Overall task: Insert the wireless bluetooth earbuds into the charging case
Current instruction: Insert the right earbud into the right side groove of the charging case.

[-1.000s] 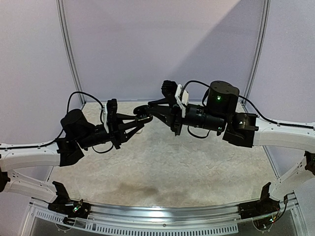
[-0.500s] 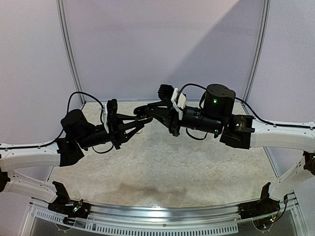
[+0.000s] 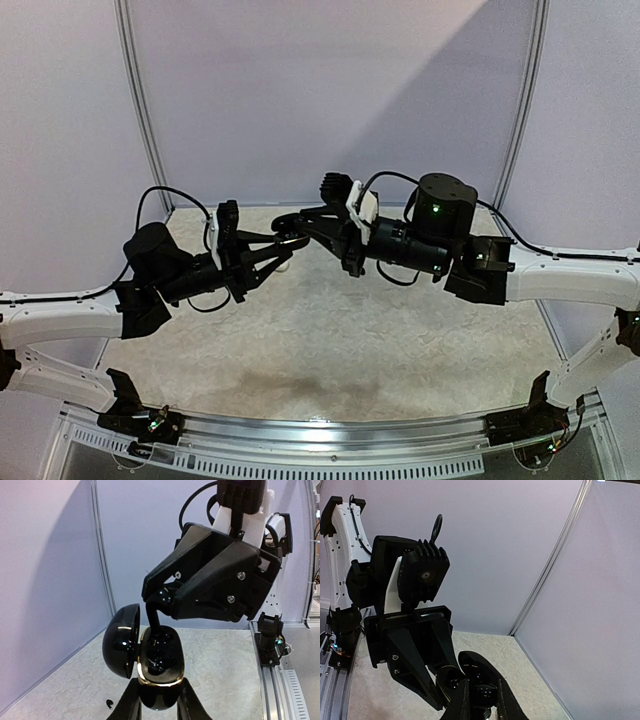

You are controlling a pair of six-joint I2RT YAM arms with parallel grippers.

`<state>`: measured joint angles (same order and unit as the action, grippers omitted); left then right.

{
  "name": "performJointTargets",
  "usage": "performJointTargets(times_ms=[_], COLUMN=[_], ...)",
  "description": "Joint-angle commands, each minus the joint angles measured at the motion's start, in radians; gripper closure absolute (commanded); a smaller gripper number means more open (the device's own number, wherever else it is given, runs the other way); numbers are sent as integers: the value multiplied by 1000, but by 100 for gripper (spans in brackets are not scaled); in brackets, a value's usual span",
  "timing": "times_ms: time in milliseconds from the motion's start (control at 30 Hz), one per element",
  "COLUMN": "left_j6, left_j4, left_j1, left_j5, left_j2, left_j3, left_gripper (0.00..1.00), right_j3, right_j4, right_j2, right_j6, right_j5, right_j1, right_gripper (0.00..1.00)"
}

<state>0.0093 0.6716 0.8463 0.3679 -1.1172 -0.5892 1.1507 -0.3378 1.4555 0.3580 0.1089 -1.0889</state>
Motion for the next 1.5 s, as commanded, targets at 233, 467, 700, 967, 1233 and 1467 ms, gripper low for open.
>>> performJointTargets(times_ms=[233, 467, 700, 967, 1233, 1467], left_j6=[-5, -16, -55, -80, -90, -92], left_j4=[63, 60, 33, 41, 32, 28], left_j1=[14, 10, -6, -10, -8, -7], left_j5=[-23, -24, -44, -53, -66, -79], left_j2=[4, -6, -2, -12, -18, -15], left_j3=[15, 8, 6, 10, 6, 6], left_gripper=[100, 100, 100, 100, 100, 100], right_j3=[-14, 11, 69, 96, 117, 122], right_j4=[2, -8, 41, 66, 87, 103], right_j2=[20, 25, 30, 34, 25, 15], right_j6=[20, 9, -38, -58, -89, -114], right_j5=[-40, -15, -23, -32, -34, -51], right_j1=[6, 5, 16, 17, 17, 19], right_gripper=[95, 96, 97, 99, 100, 100])
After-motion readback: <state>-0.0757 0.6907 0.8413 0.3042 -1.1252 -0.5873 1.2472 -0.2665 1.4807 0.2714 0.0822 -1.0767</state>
